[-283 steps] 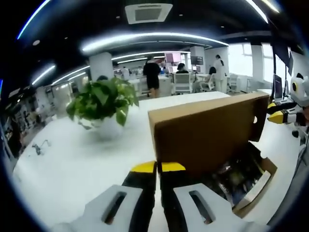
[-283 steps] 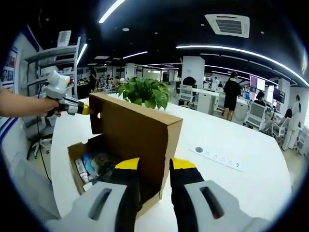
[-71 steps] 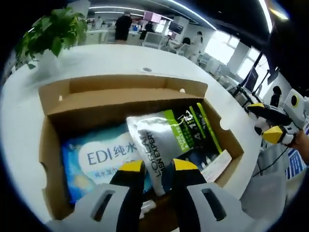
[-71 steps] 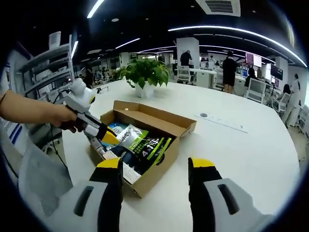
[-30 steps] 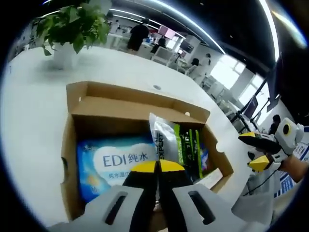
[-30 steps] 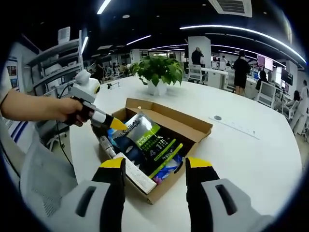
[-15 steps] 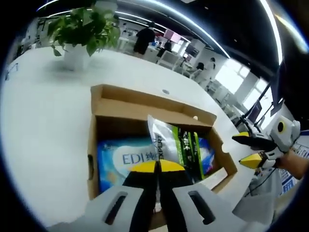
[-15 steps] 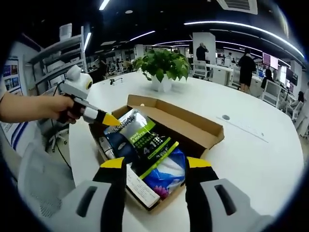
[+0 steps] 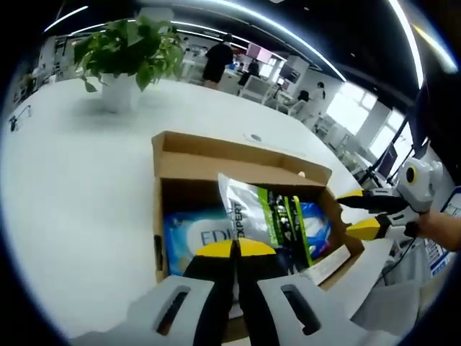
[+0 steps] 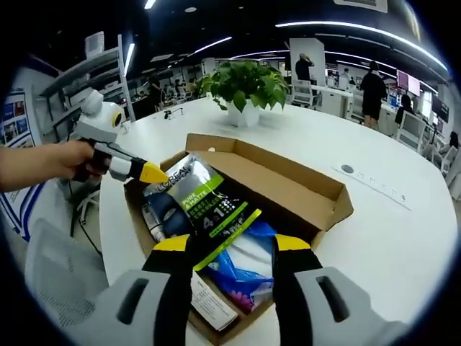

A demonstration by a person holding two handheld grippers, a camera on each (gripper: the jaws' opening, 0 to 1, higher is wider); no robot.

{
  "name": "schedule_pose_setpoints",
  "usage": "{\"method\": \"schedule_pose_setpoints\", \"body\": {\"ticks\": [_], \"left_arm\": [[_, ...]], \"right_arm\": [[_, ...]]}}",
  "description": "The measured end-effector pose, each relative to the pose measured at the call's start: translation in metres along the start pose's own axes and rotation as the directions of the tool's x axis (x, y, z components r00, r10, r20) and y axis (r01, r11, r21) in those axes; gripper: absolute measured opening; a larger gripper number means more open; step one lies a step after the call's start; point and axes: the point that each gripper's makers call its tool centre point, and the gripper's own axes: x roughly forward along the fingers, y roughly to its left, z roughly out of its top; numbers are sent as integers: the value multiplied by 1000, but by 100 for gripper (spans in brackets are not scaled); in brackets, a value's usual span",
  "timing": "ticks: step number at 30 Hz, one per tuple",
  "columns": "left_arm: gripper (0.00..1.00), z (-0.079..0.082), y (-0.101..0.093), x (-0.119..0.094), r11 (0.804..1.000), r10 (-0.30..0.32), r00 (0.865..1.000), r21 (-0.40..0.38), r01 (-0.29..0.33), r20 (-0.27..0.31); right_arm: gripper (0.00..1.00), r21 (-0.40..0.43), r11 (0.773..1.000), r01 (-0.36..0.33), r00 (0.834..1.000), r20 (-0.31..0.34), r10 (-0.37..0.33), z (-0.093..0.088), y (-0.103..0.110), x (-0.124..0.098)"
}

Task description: Operate the shoe box by opening the lid, removing the specified soft item, and placing it in the target area until the item is outside and the box remains undamaged.

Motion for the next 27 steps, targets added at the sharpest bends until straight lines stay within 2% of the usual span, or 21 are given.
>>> {"method": "schedule_pose_setpoints", "body": {"ticks": [10, 18, 27], "left_arm": [[0, -5, 4, 6, 994, 42, 998, 106, -37, -41], [0, -11, 10, 15, 976, 74, 993, 212, -53, -93], [0, -17, 15, 19, 973, 82, 991, 223, -56, -109]], "right_arm": [[38, 27, 998, -59, 997, -47, 60, -12, 15, 23], [35, 59, 995, -78, 994, -69, 82, -16, 15, 37], [32, 80, 993, -89, 991, -98, 96, -22, 16, 49]]}}
